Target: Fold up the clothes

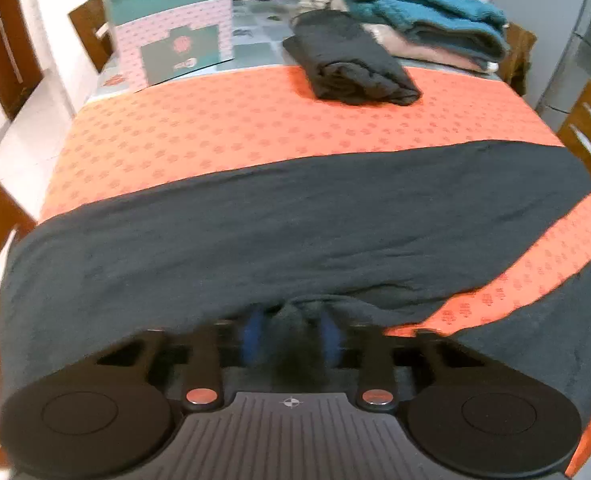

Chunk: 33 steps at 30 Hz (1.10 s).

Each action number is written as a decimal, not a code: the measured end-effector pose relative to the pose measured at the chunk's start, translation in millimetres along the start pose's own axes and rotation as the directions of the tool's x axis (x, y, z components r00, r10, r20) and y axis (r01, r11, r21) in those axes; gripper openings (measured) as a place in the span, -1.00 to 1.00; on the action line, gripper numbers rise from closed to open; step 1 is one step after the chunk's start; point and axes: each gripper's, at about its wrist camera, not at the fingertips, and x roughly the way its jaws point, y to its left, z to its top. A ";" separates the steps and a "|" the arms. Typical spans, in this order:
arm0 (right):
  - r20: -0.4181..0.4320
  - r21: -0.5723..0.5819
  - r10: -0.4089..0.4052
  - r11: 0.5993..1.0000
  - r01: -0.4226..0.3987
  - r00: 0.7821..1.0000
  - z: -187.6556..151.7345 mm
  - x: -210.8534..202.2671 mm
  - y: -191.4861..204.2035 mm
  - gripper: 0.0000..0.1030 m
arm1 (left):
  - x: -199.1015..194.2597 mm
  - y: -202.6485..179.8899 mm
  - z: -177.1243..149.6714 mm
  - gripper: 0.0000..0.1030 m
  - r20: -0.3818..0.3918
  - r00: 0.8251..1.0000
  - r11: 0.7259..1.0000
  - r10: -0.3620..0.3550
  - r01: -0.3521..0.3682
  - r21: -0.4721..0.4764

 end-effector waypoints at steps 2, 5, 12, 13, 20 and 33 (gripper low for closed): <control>-0.003 0.009 0.000 1.000 0.000 1.000 -1.5 0.0 -0.9 -0.24 | -6.5 -0.4 -0.9 -0.88 0.023 1.000 1.000 -0.004 0.004 0.018; -0.008 0.014 -0.005 1.000 0.005 1.000 -2.9 0.5 -1.2 -0.24 | -23.3 2.1 -1.4 -0.89 0.060 0.998 0.999 -0.002 0.000 0.037; -0.005 0.047 -0.031 0.998 0.031 1.000 -4.2 2.0 -7.6 -0.24 | -50.3 15.0 -11.0 -0.88 0.067 0.998 1.000 -0.013 0.012 0.017; -0.004 0.057 -0.034 0.998 0.034 0.999 -4.4 2.0 -9.1 -0.24 | -46.8 15.7 -12.9 -0.85 0.054 0.998 1.000 -0.008 0.007 0.014; 0.021 0.130 -0.070 0.989 0.066 0.997 -4.4 -7.7 -23.2 -0.24 | -49.5 26.2 -14.0 -0.64 0.065 0.998 1.000 -0.003 0.005 -0.031; 0.025 0.348 -0.214 0.917 0.193 0.976 -24.5 -44.8 -112.7 -0.24 | -78.0 -0.3 -9.9 -0.41 0.069 0.998 0.999 0.011 -0.008 -0.040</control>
